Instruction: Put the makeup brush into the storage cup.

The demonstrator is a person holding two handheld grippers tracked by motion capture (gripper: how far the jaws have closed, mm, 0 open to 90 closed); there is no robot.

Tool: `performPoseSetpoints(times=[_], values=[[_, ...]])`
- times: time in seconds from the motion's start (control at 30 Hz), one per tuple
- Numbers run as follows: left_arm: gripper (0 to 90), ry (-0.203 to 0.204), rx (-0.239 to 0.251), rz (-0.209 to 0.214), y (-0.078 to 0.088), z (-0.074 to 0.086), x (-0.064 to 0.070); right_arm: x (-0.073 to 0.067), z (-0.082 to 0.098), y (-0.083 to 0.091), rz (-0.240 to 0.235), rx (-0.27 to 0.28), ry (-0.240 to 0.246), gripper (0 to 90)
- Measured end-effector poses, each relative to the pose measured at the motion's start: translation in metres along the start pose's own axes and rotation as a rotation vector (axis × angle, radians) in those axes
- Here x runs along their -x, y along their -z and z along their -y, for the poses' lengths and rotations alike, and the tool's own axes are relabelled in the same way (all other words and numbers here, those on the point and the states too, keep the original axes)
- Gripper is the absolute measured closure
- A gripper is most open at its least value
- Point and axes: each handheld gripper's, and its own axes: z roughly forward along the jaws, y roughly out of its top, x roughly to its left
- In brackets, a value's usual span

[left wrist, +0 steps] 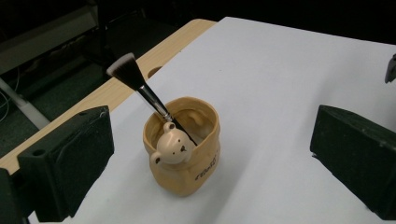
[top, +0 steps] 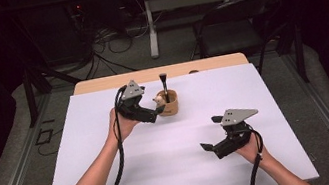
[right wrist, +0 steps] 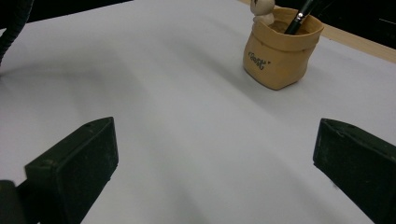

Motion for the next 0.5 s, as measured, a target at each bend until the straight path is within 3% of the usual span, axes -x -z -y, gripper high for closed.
performPoseSetpoints(times=[0.5], values=[[0.0,0.031,0.057,-0.007,0.035,0.025,0.008,0.001,-0.001,0.003,0.010,0.018,-0.002,0.0]])
